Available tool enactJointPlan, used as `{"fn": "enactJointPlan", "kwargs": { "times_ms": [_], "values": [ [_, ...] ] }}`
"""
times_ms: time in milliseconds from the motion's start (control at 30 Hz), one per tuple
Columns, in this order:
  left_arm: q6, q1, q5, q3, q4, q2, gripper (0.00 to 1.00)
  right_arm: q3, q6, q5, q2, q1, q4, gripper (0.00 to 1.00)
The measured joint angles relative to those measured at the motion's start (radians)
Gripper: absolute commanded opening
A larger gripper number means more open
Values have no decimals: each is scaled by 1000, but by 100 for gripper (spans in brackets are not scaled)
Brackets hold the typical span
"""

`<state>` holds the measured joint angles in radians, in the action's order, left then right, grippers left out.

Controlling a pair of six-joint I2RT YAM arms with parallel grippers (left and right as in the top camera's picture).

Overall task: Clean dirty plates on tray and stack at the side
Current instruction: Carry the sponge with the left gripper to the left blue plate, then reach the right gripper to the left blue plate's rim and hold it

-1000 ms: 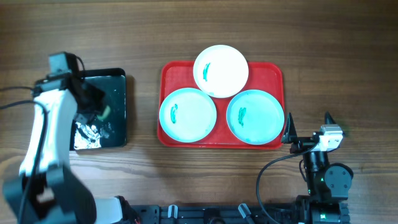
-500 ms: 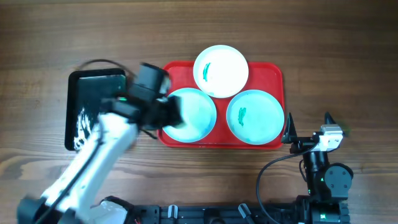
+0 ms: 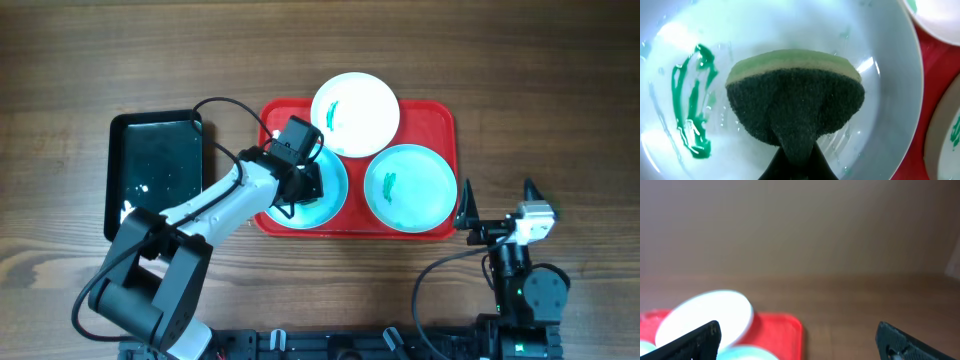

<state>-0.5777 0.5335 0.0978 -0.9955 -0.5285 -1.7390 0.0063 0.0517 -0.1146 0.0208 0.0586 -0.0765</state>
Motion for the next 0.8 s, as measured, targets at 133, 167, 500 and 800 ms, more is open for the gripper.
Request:
{"fn": "enactJointPlan", "kwargs": {
  "times_ms": [133, 167, 500, 800],
  "values": [
    [-3, 0, -4, 0, 16, -3, 47, 0, 320, -157, 2, 2, -99, 100],
    [-3, 0, -4, 0, 17, -3, 47, 0, 402, -182, 3, 2, -170, 100],
    [-7, -78, -4, -18, -5, 100, 60, 664, 280, -378, 588, 4, 555, 100],
    [-7, -183, -12, -32, -108, 137, 60, 1049, 232, -869, 1343, -68, 446, 26]
  ]
}}
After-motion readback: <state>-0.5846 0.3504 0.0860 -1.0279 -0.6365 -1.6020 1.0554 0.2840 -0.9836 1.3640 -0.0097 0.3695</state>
